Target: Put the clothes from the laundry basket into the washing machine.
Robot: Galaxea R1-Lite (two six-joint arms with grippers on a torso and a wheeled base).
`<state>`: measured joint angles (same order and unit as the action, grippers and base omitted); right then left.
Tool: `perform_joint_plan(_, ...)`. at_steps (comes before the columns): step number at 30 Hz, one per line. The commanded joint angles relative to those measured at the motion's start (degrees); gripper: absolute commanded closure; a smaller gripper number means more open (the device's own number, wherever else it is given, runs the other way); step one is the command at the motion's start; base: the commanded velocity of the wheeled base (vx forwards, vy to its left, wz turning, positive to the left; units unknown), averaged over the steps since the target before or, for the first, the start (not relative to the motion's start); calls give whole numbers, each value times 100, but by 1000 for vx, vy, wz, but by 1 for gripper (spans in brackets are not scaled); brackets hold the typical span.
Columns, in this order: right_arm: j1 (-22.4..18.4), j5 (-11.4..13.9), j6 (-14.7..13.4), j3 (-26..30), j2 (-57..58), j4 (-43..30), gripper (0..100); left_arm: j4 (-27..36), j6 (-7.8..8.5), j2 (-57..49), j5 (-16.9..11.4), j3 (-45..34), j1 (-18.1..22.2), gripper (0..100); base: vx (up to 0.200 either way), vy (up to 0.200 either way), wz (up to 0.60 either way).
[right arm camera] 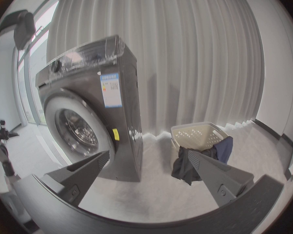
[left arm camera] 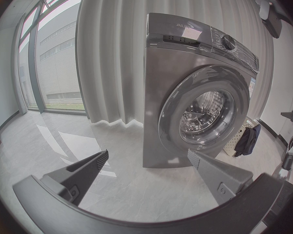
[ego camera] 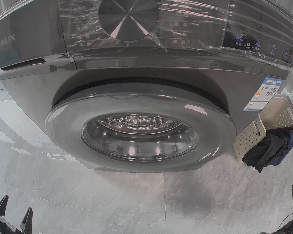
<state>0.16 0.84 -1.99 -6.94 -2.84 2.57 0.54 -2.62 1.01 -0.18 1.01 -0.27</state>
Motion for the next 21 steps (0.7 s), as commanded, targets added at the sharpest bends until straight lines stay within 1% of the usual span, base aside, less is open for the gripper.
perform_joint_plan(1, 529, 505, -1005, -976, -2423, 121, 0, -1, -2, -101, 1, -84, 0, 0, 0, 0, 0)
perform_joint_plan(2, 582, 514, -1058, -994, -2608, 165, 0, -1, -2, -101, 1, -84, 0, 0, 0, 0, 0)
perform_joint_plan(3, 784, 549, -1067, -994, -3144, 534, 0, -1, 7, -101, 1, -84, 0, 0, 0, 0, 0)
perform_joint_plan(4, 810, 549, -1058, -994, -3188, 578, 0, -1, 7, -101, 1, -92, 0, 0, 0, 0, 0)
perform_joint_plan(5, 1144, 549, -891, -924, -3662, 1202, 0, -1, 7, -101, 1, -84, 0, 0, 0, 0, 0)
perform_joint_plan(7, 1452, 522, -654, -924, -4102, 1606, 0, -1, 7, -101, 1, -84, 0, 0, 0, 0, 0)
perform_joint_plan(8, 1575, 470, -496, -967, -4392, 1764, 0, -1, 16, -101, 1, -92, 0, 0, 0, 0, 0)
perform_joint_plan(11, 1733, 408, -206, -1108, -4989, 1905, 0, 8, 7, -92, 1, -84, 0, 0, 0, 0, 0)
perform_joint_plan(14, 1874, 382, -162, -1301, -5446, 1931, 0, 8, 7, -92, 1, -92, 0, 0, 0, 0, 0)
perform_joint_plan(18, 1891, 382, -126, -1644, -5745, 1852, 0, -1, 7, -92, 1, -84, 0, 0, 0, 0, 0)
perform_joint_plan(21, 1891, 382, 23, -1864, -6018, 1861, 0, -1, 16, -92, 1, -92, -8, 0, 0, 0, 0)
